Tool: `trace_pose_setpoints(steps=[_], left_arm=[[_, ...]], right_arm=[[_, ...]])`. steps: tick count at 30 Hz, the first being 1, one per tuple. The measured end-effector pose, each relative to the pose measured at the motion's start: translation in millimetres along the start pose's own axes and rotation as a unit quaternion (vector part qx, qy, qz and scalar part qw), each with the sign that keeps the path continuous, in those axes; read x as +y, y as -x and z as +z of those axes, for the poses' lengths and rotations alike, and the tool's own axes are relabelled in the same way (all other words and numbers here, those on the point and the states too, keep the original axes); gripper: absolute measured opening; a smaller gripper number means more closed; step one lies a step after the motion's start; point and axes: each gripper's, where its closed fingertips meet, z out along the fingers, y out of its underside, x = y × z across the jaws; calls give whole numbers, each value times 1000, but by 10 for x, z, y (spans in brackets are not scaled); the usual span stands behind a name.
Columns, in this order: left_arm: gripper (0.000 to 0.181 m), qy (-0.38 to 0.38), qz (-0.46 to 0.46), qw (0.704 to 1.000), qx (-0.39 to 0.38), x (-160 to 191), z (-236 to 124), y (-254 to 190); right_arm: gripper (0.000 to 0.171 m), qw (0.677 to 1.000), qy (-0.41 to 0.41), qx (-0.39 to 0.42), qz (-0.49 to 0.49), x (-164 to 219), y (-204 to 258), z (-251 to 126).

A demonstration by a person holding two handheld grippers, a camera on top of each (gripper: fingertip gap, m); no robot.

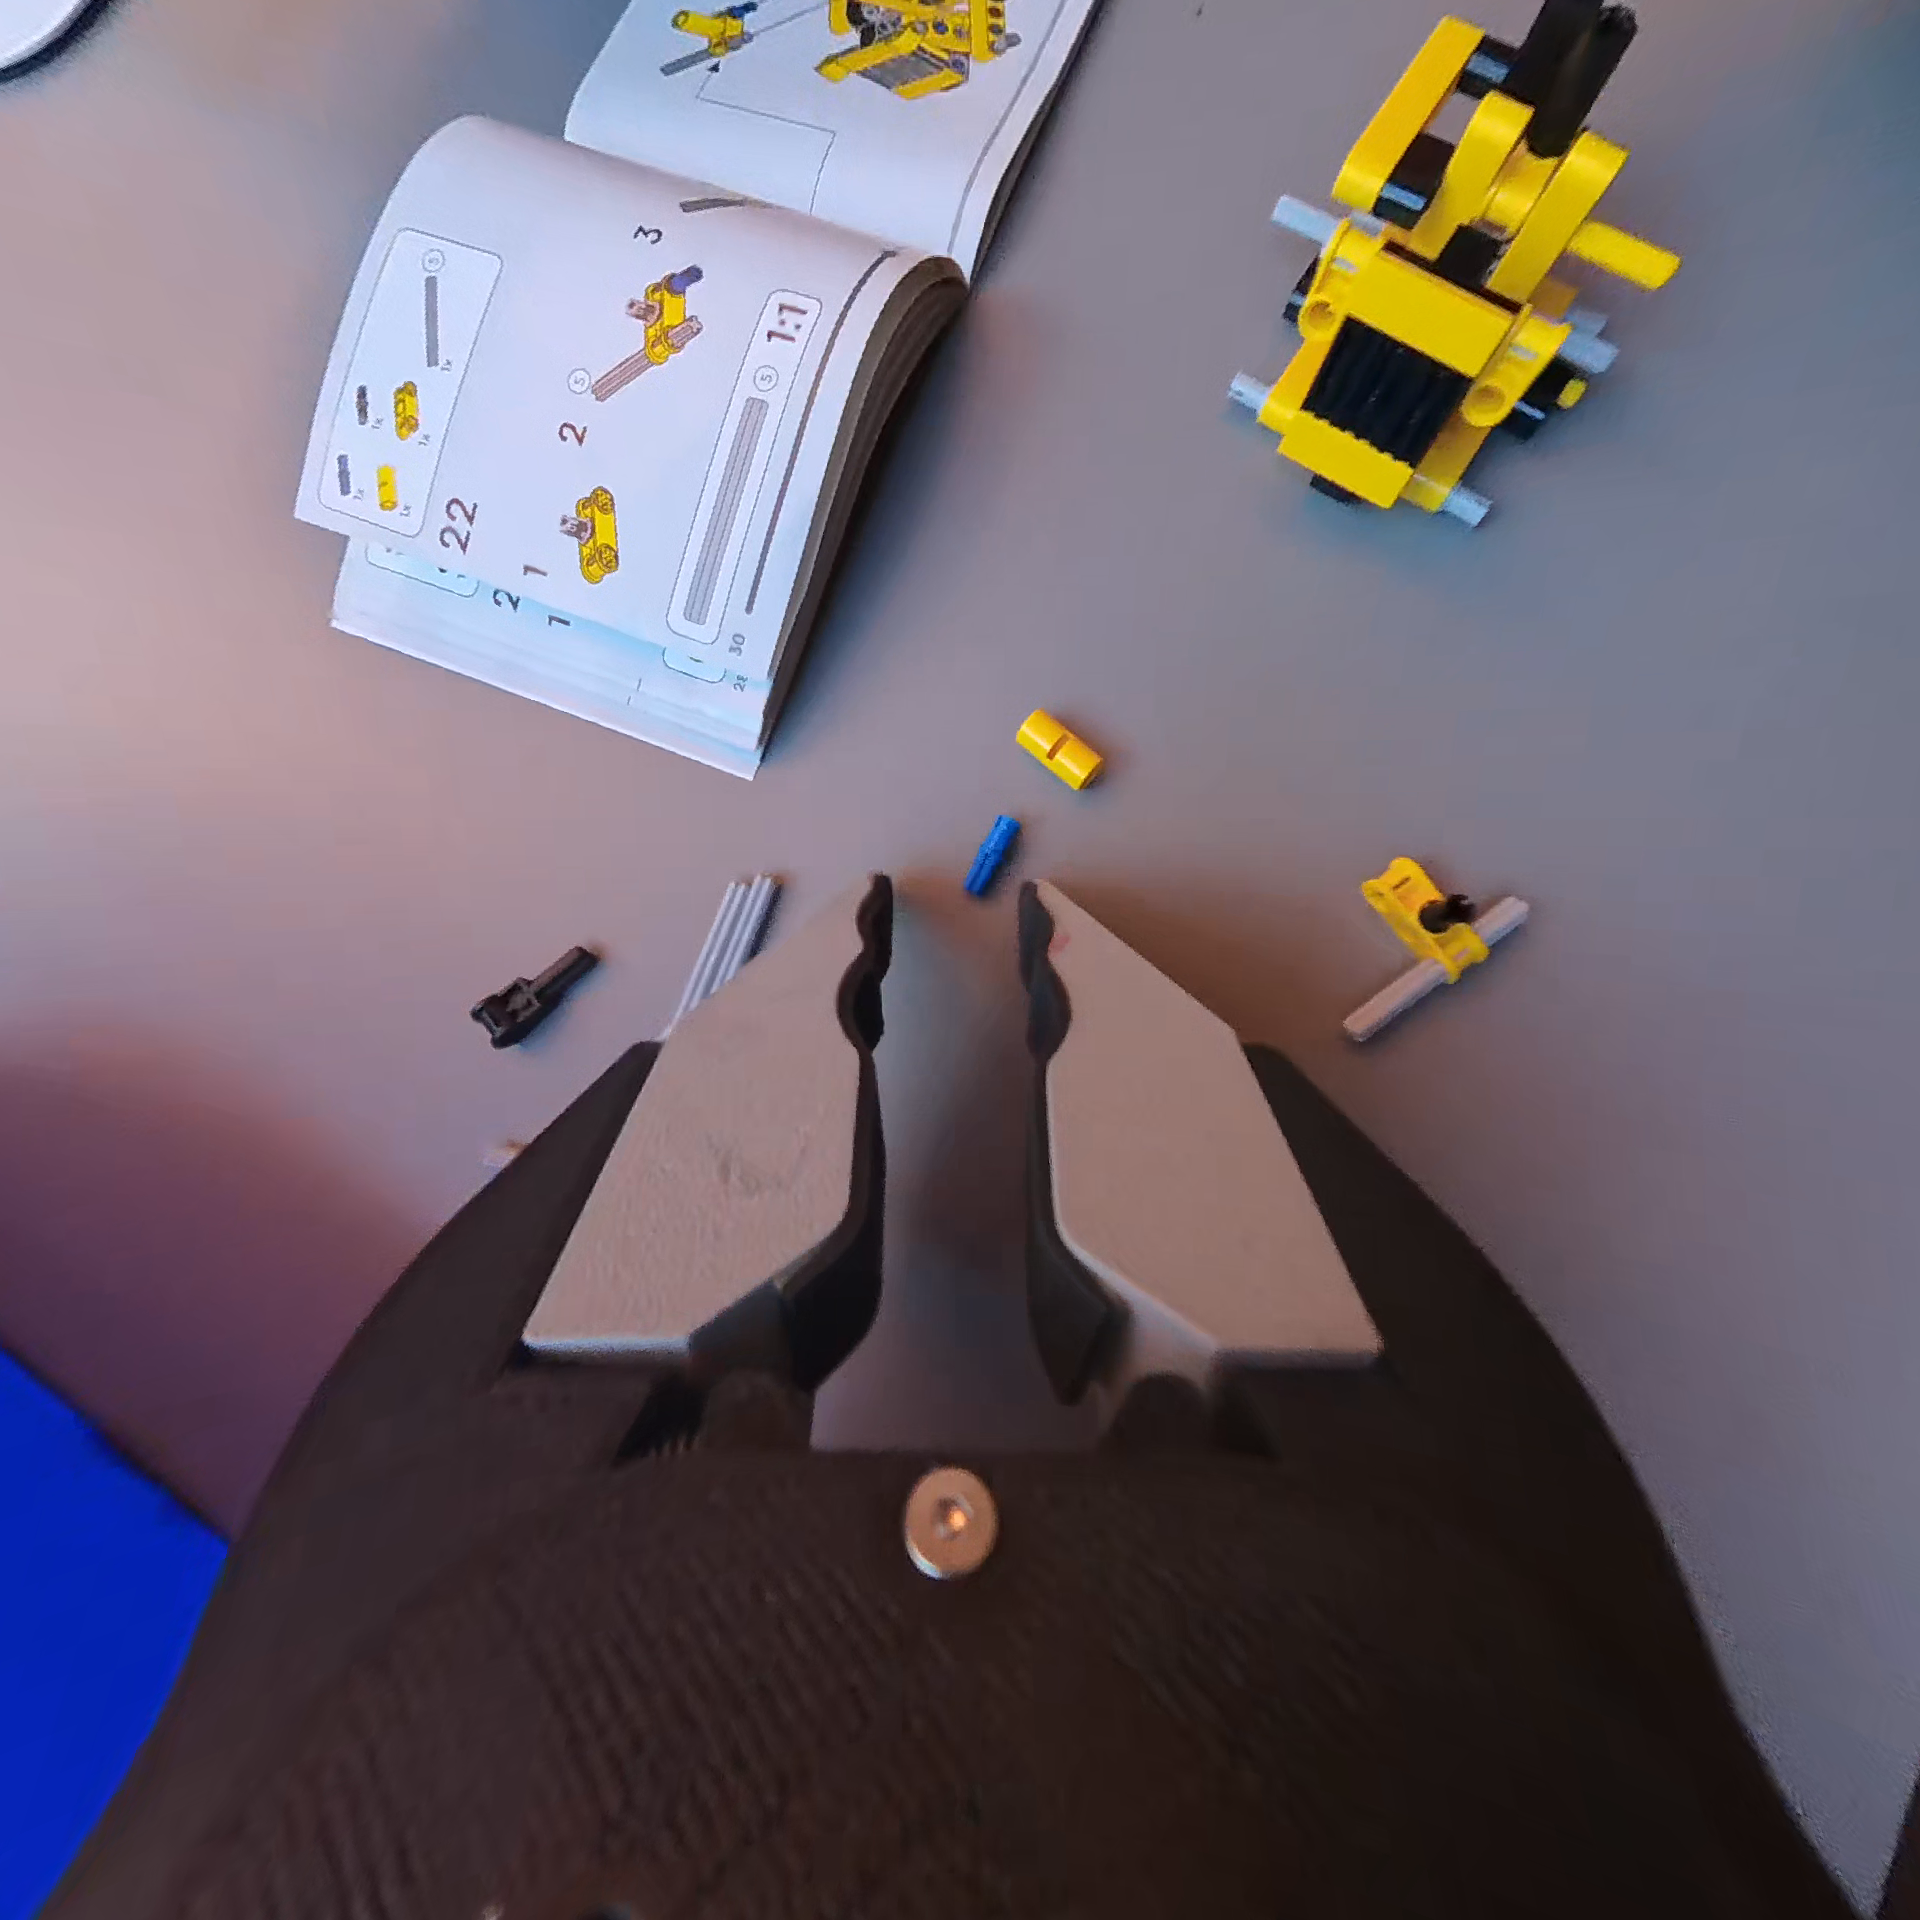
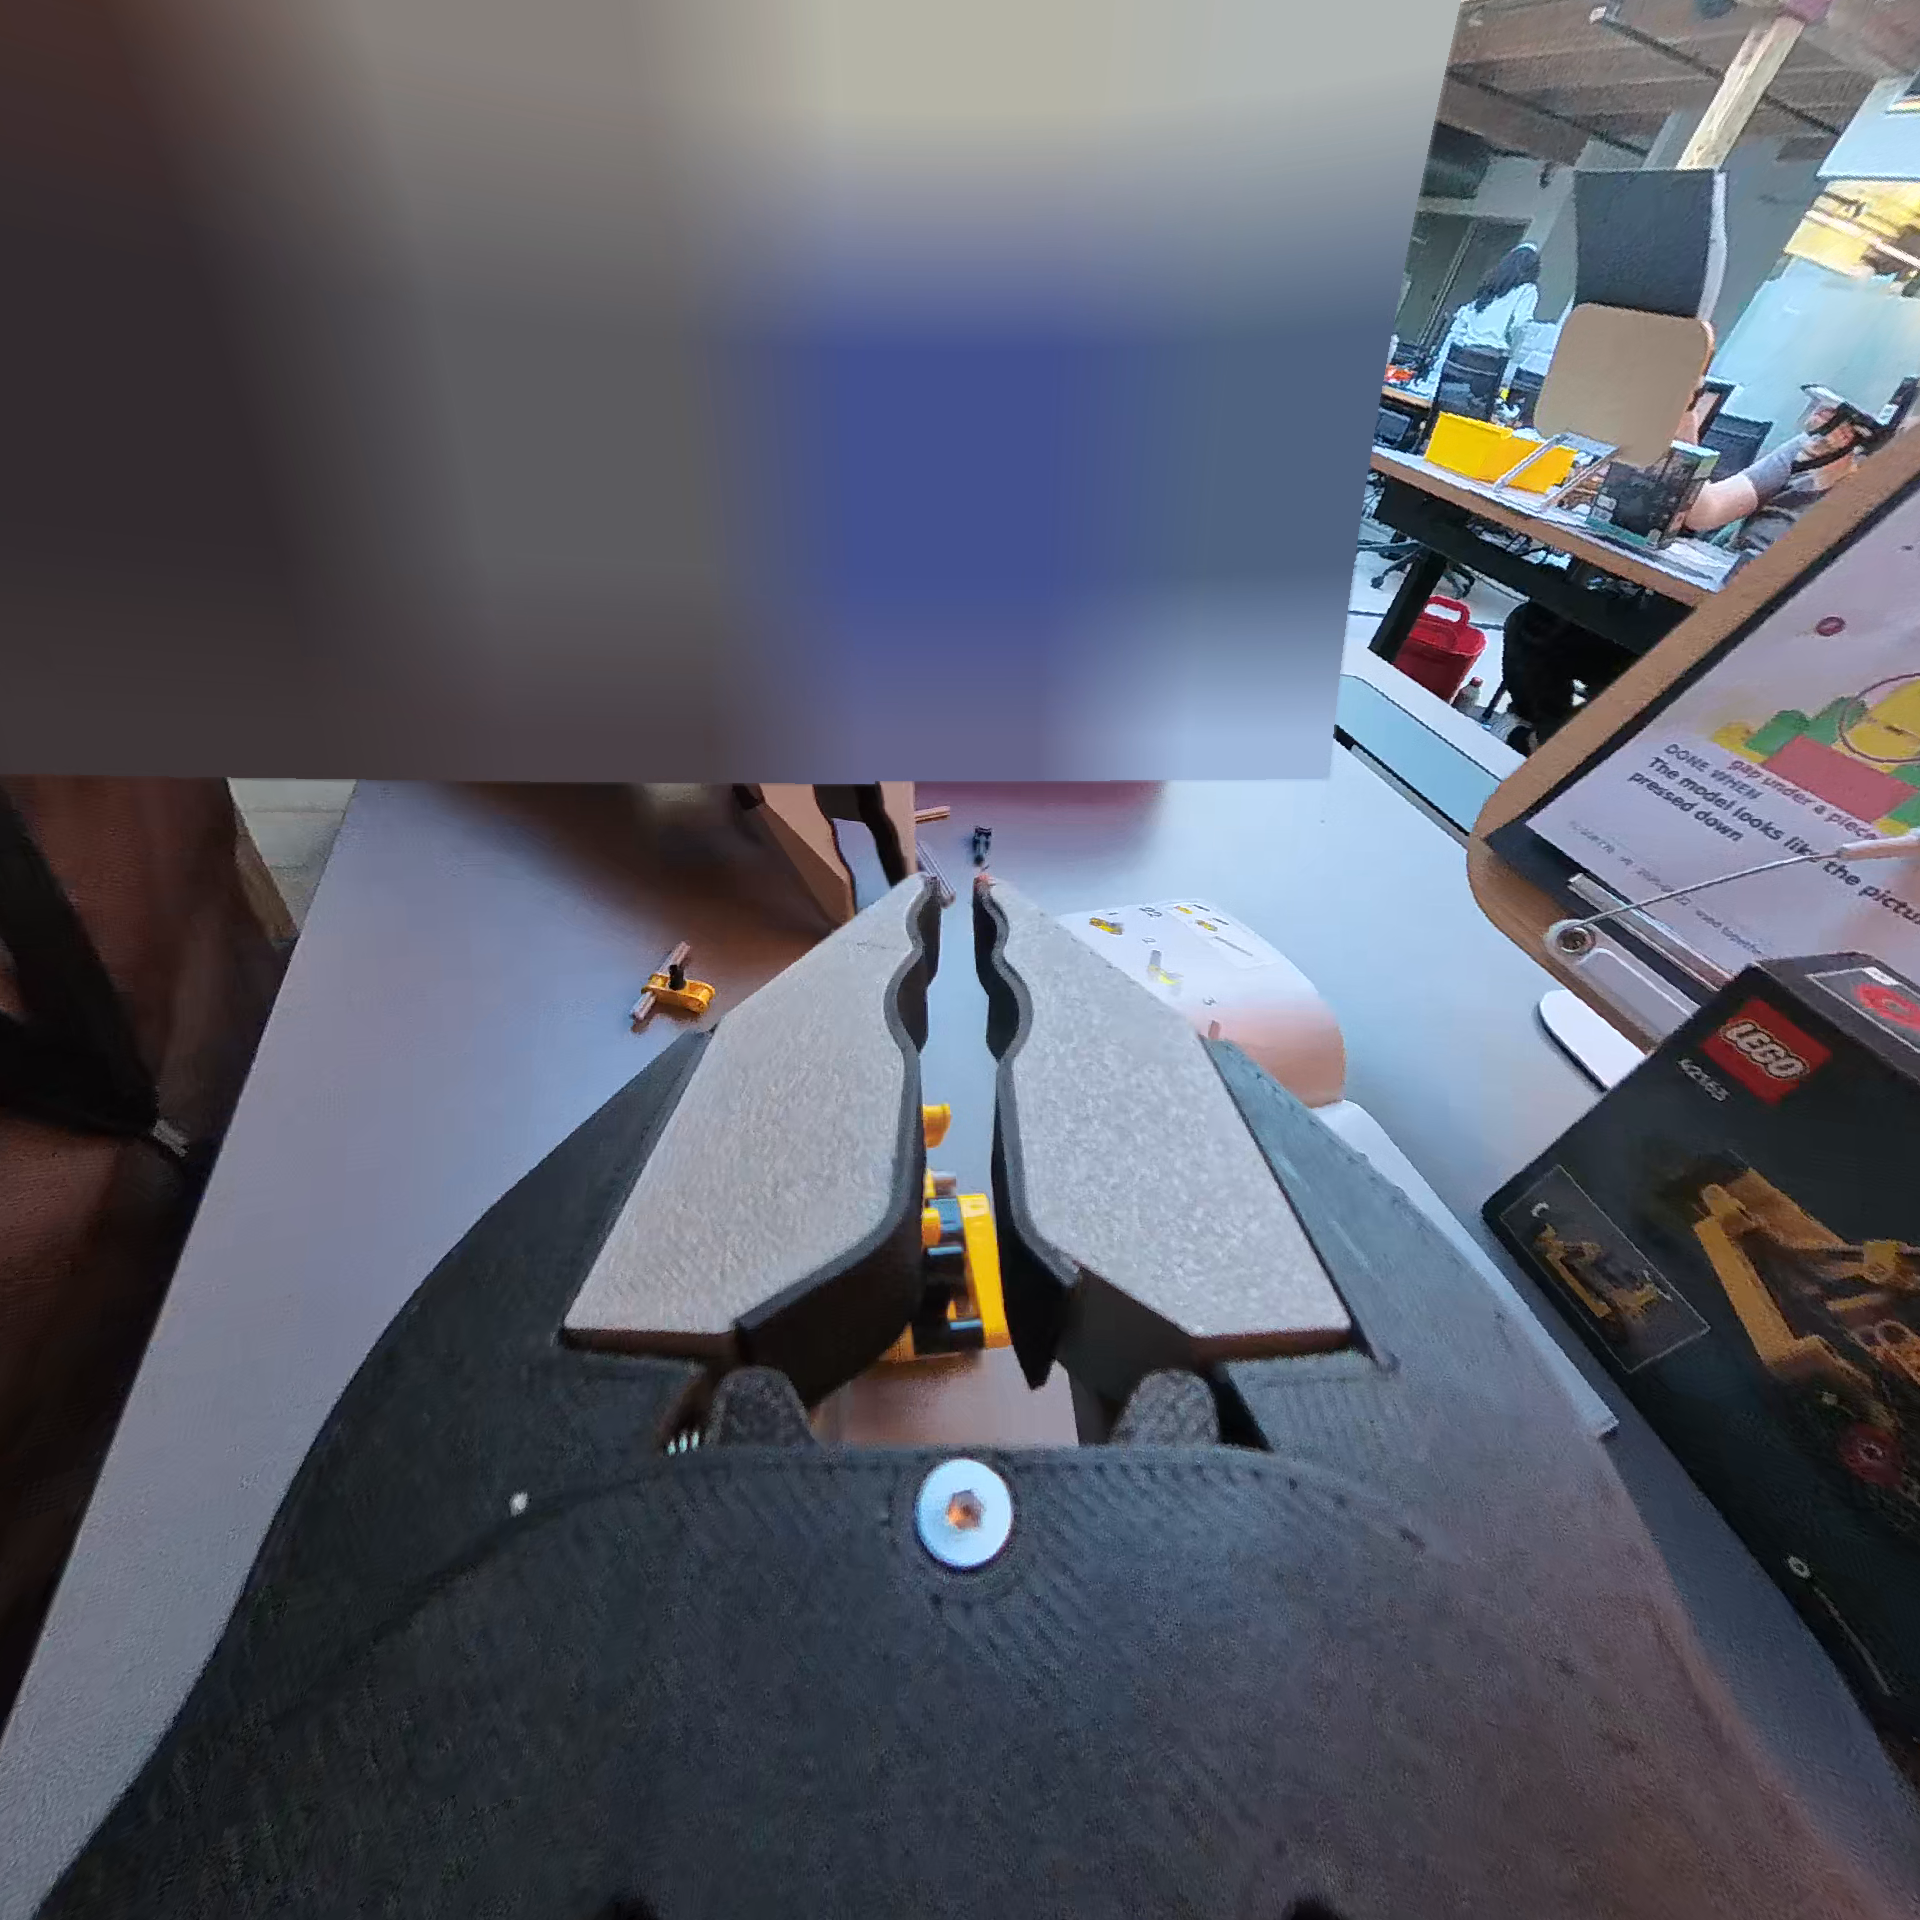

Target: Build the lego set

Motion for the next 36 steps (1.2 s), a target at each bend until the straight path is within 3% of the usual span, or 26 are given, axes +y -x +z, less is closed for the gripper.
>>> trace_pose_setpoints(steps=[8,14,22,30,36], left_arm=[[3,9,8,999,51,-35,49,-85],[2,-2,12,998,55,-19,22,-92],[1,-123,31,973,190,-391,-300,-638],[1,-174,57,959,216,-488,-410,-875],[1,-163,47,964,207,-467,-374,-819]], right_arm=[[2,1000,4,-26,-9,0,130,50],[5,998,25,-56,7,73,250,141],[7,994,79,-80,-16,193,644,506],[3,993,91,-72,-34,286,771,582],[4,992,94,-73,-31,306,753,574]])
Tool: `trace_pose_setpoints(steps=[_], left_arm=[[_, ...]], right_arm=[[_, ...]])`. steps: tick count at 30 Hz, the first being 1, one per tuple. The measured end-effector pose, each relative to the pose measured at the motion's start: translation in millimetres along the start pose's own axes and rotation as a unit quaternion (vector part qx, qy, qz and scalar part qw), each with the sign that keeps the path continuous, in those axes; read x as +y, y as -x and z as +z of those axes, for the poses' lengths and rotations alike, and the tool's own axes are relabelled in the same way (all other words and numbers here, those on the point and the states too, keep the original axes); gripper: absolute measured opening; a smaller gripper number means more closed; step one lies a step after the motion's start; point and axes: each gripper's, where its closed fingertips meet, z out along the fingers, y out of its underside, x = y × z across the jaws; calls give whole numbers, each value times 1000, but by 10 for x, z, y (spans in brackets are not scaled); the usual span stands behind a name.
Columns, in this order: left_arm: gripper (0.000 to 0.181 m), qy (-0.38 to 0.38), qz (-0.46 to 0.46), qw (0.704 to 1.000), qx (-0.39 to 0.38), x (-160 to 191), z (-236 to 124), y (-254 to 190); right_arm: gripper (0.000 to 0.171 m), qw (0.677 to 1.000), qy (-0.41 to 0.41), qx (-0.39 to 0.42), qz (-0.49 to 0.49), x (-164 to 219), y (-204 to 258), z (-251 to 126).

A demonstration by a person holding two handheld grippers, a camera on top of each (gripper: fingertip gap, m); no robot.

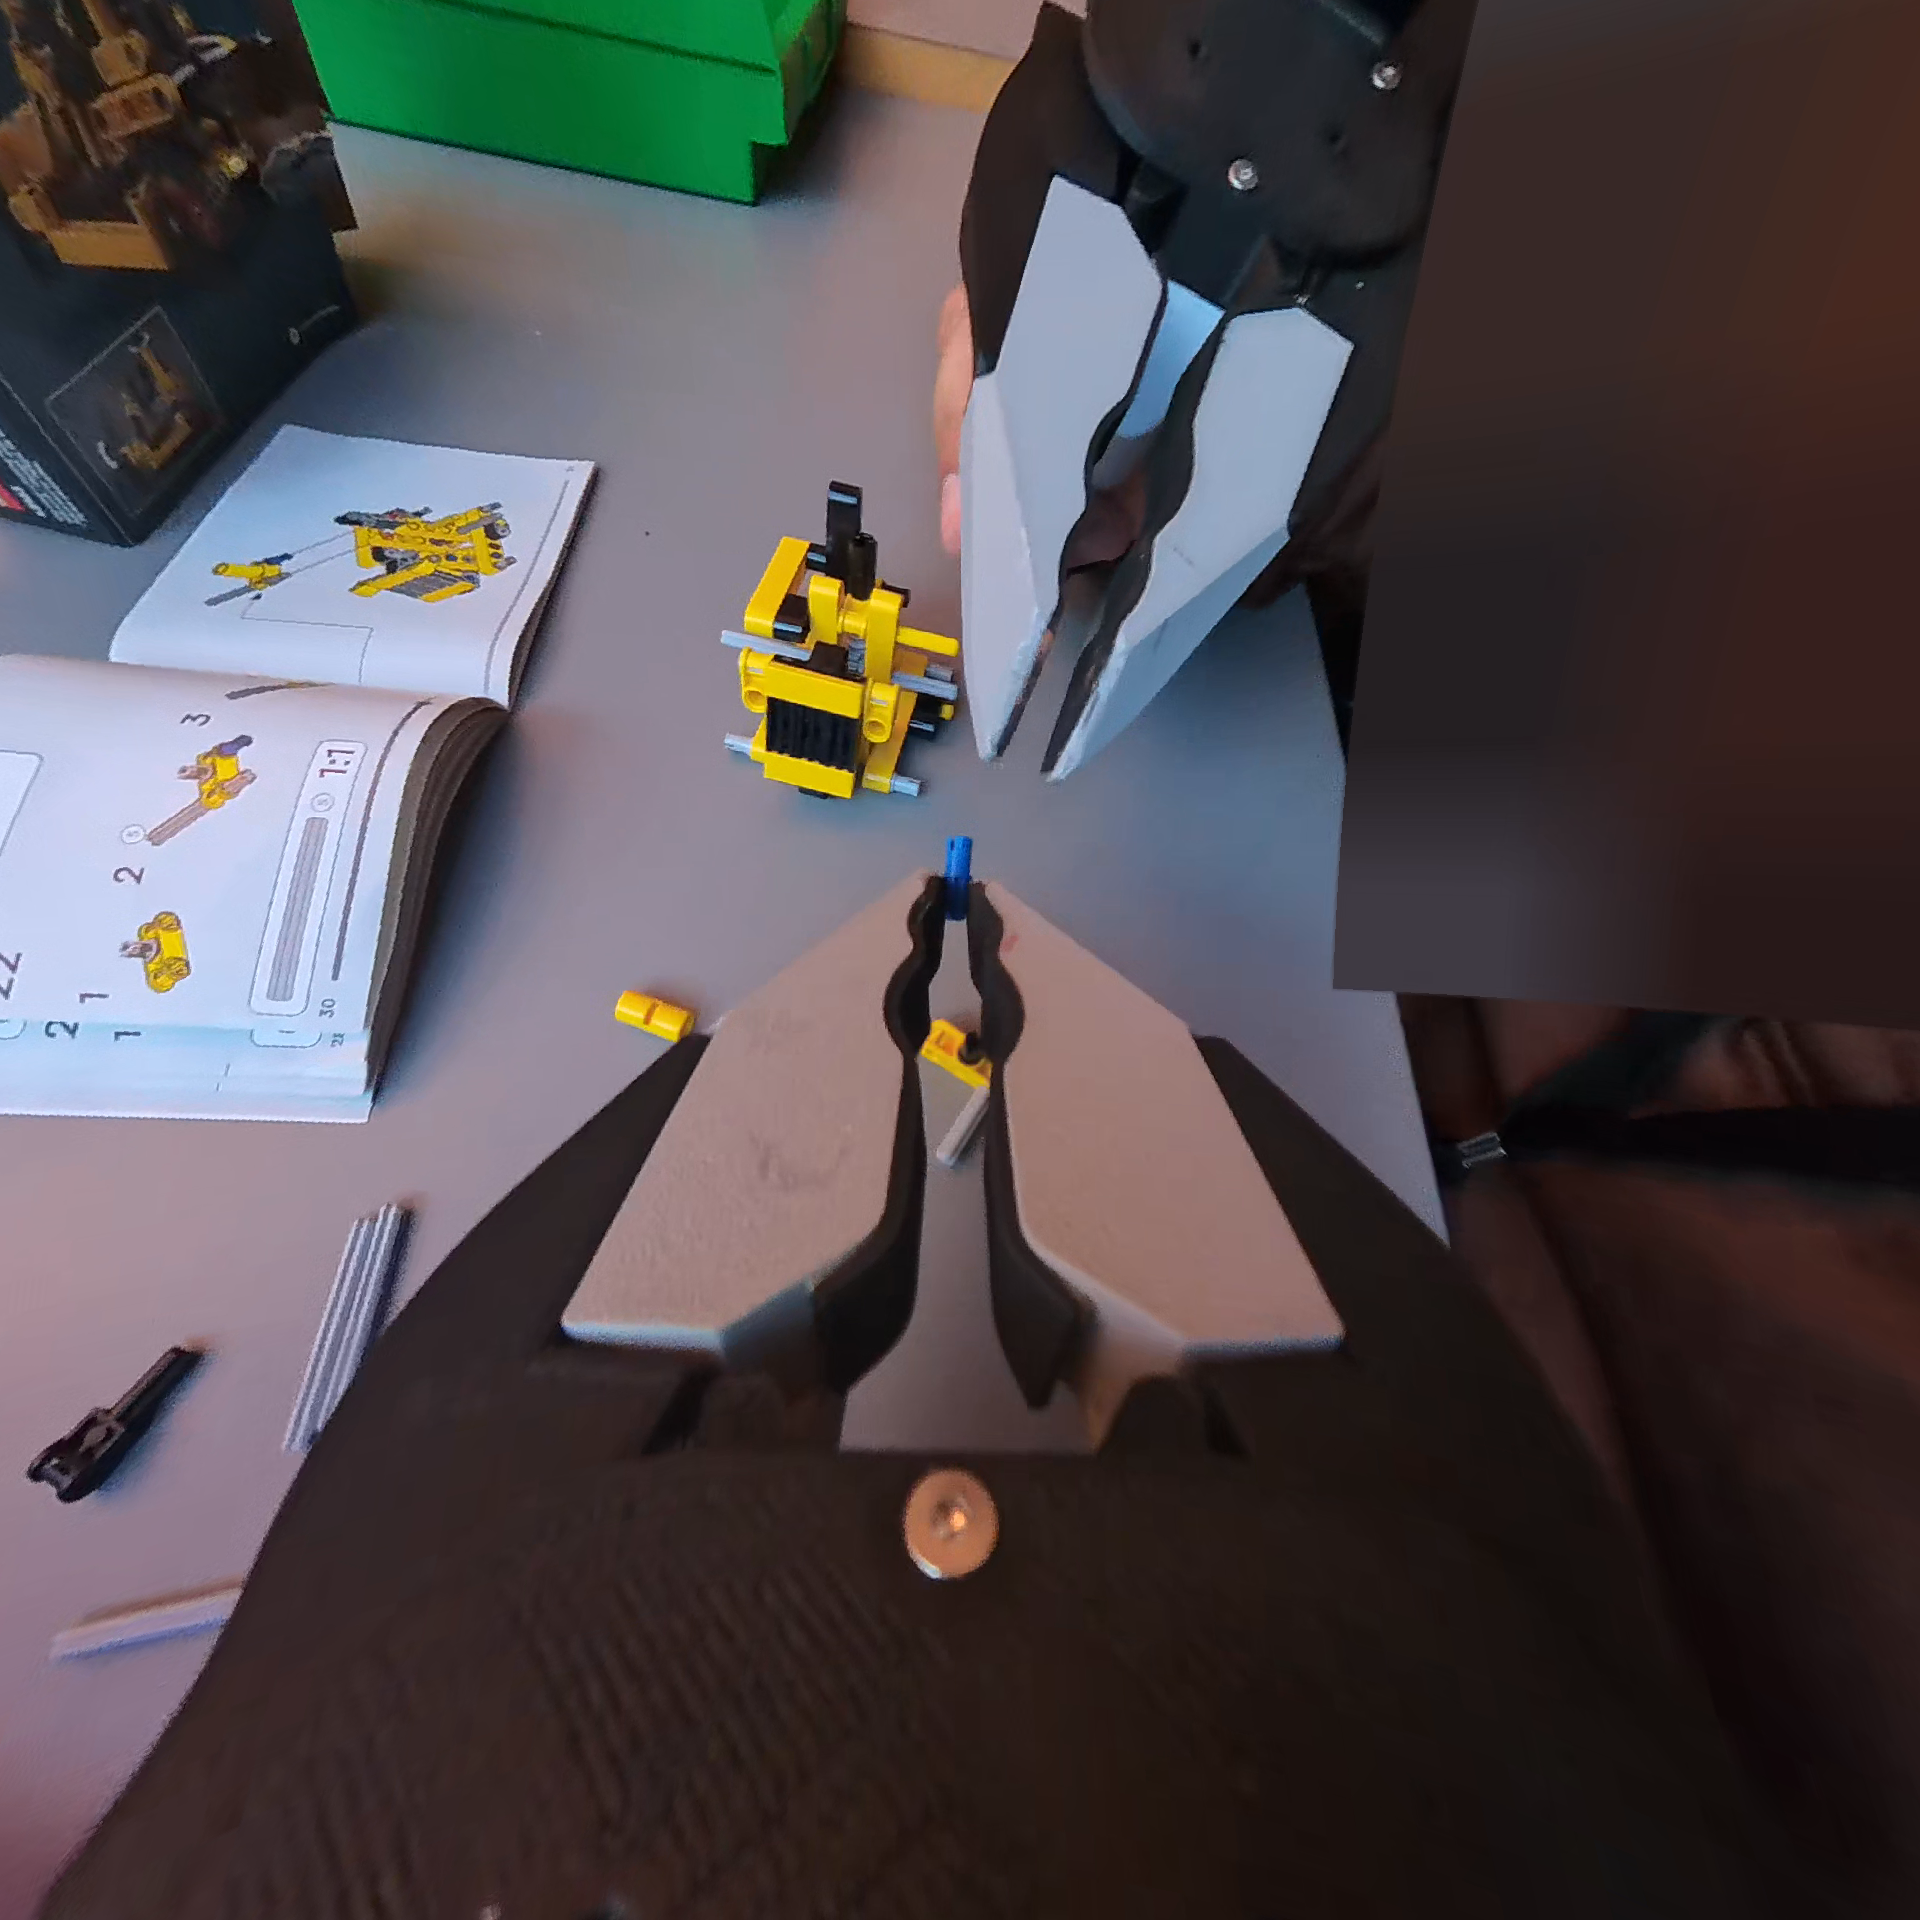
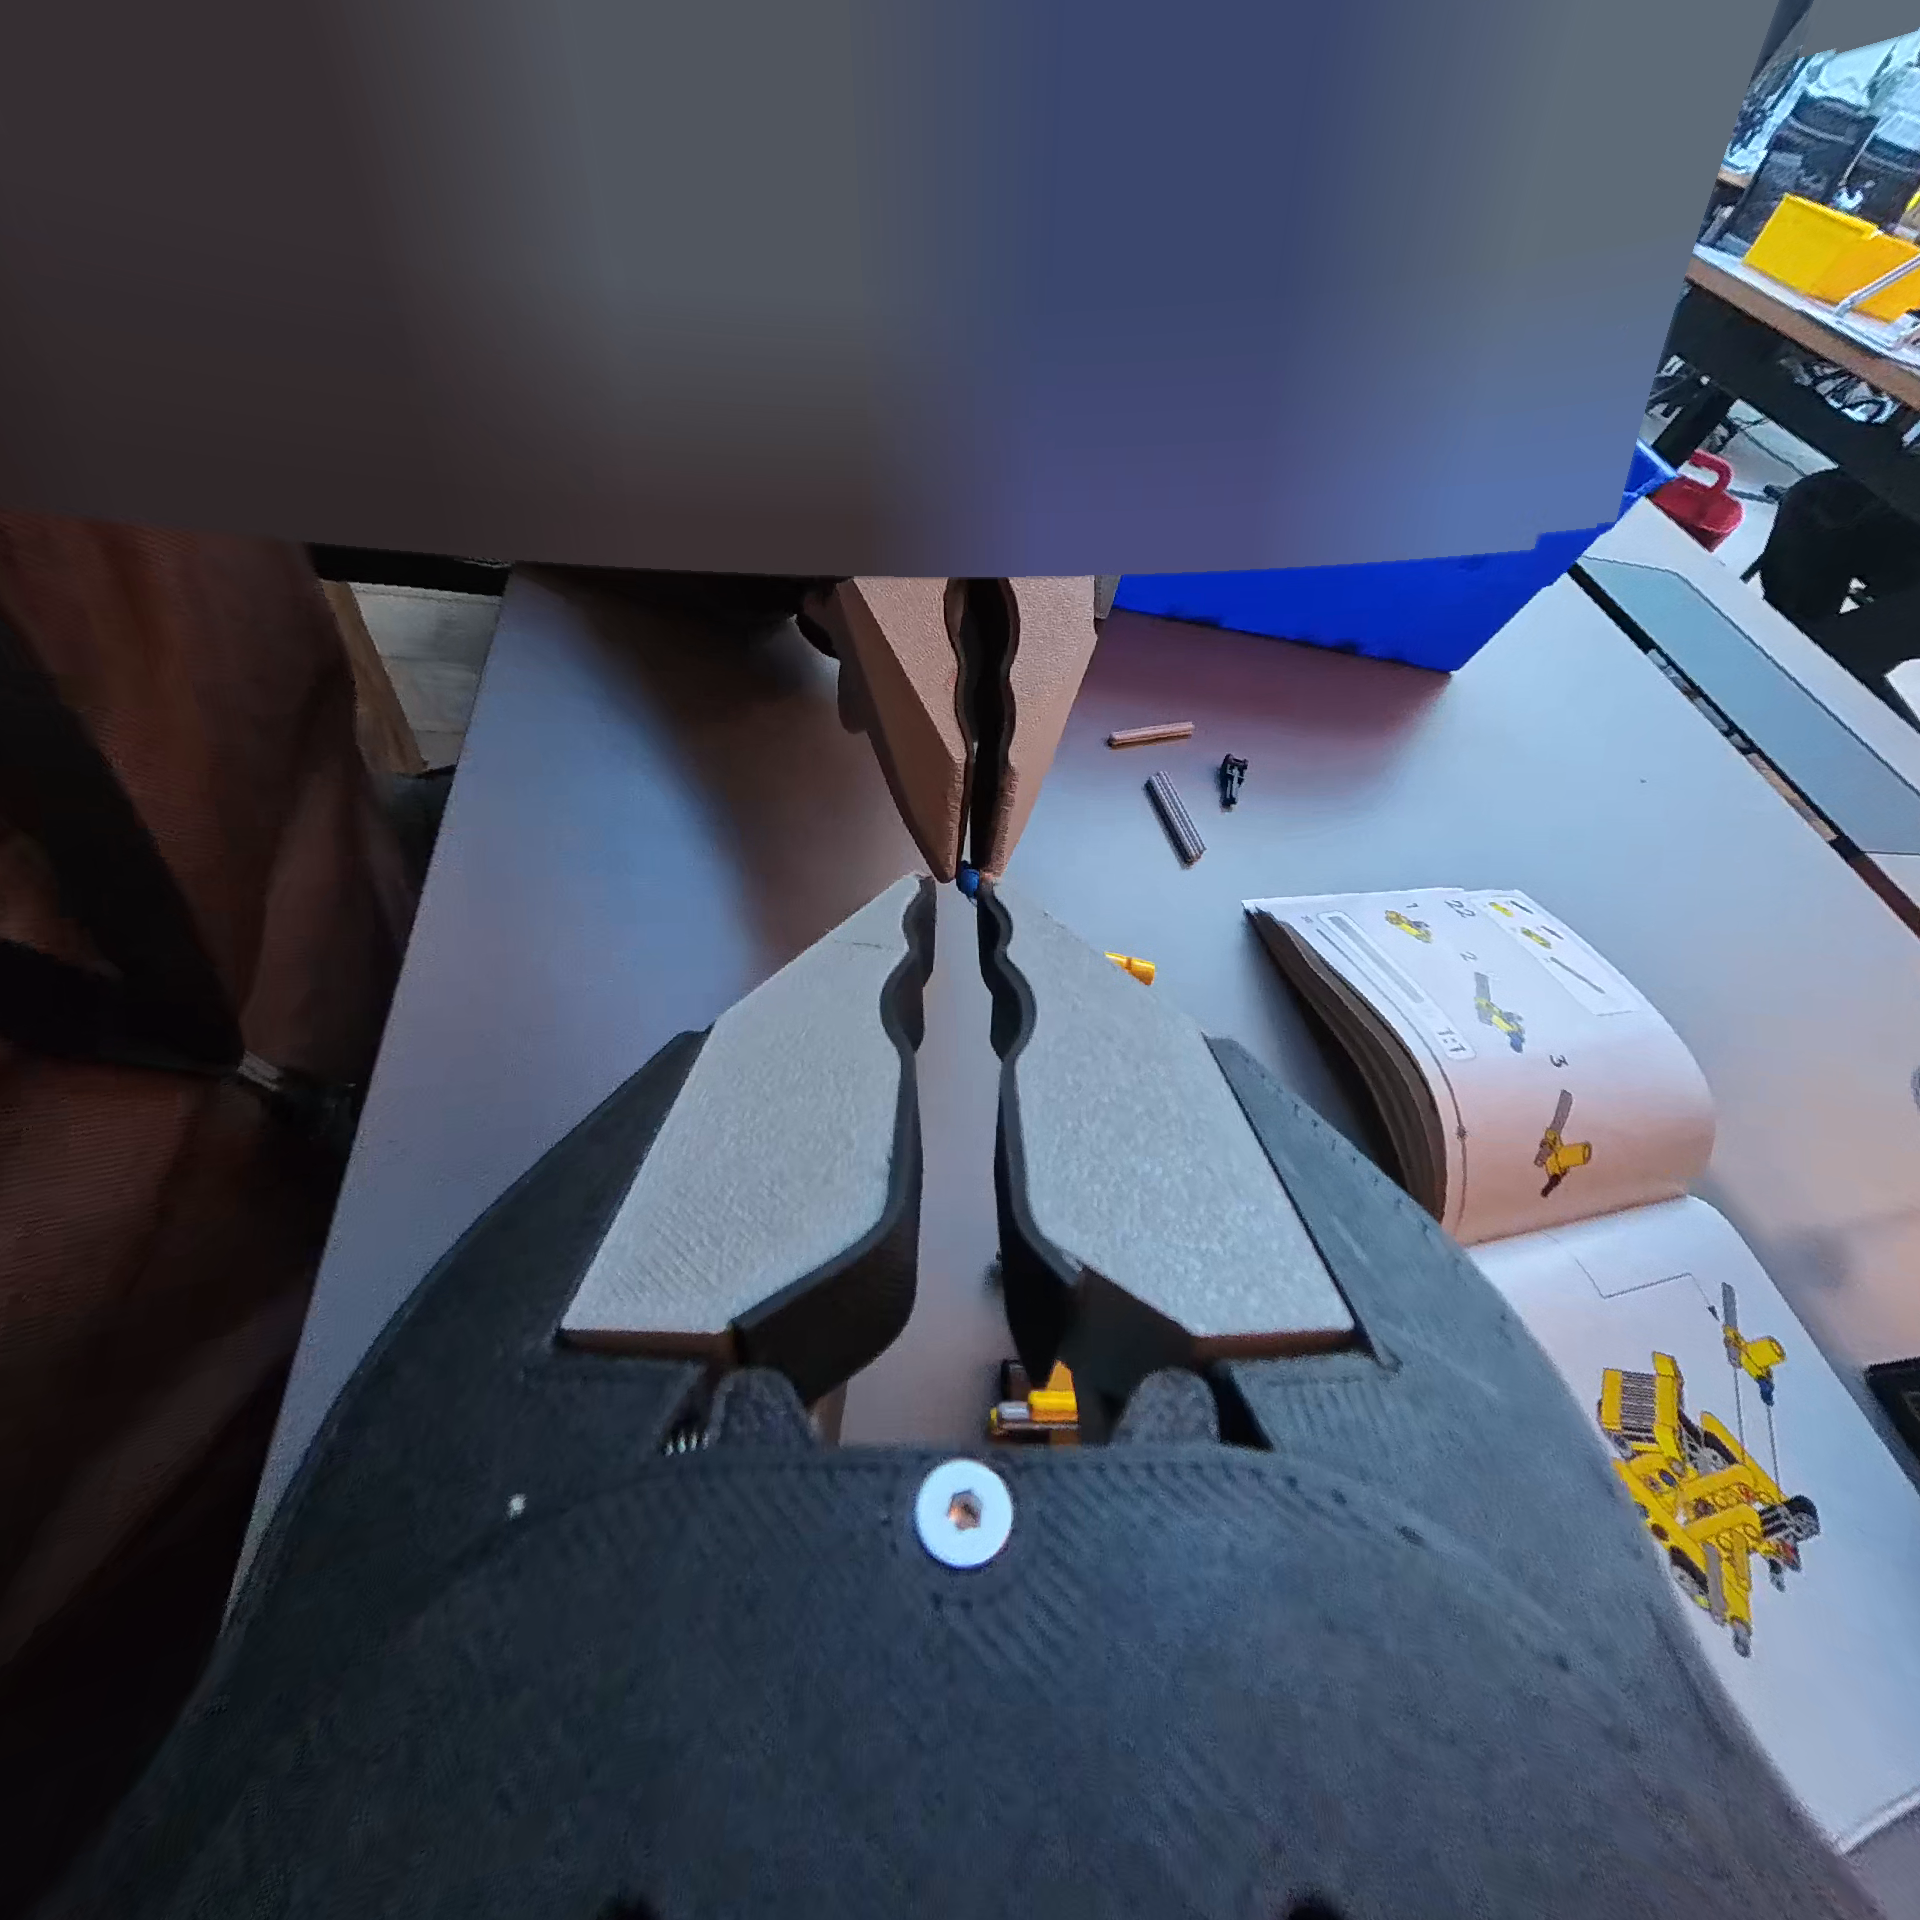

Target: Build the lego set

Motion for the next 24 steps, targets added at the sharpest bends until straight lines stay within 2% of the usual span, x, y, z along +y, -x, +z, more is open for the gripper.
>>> trace_pose_setpoints(steps=[6,16,24], left_arm=[[2,26,8,999,-30,100,32,120],[1,36,103,994,-32,91,81,-56],[1,49,128,989,-47,123,94,-57]], right_arm=[[4,999,28,13,10,104,-74,48],[4,998,58,1,-21,187,33,130],[2,996,76,-3,-39,255,79,162]])
